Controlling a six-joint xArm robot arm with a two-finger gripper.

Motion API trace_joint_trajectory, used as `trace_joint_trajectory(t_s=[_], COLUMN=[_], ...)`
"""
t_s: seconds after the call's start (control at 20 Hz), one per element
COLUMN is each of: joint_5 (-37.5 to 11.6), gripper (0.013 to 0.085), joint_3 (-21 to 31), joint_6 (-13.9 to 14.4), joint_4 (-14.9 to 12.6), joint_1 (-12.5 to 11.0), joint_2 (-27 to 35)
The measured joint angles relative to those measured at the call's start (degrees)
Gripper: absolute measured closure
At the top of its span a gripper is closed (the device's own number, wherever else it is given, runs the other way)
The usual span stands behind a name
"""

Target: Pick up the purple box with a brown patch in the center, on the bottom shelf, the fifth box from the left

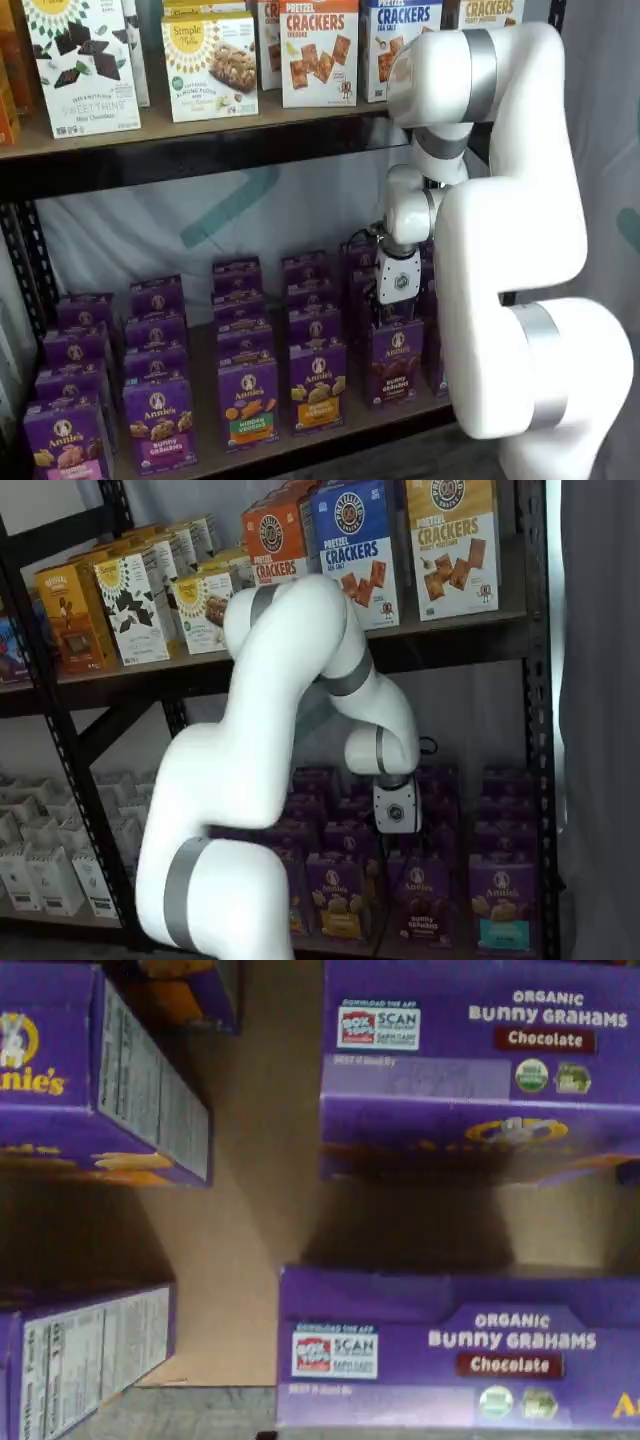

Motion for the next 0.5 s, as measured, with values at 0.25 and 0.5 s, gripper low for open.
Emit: trace_joint_trajectory(t_s=[0.25, 0.5], joint_5=[0.88, 2.08], gripper=[0.013, 0.013], joint_3=[-3.07, -6.02], joint_6=[-0.86, -1.22], joint_4=[0.48, 0.57], joint_1=[-0.43, -0.68], joint_2=[2.24, 4.09])
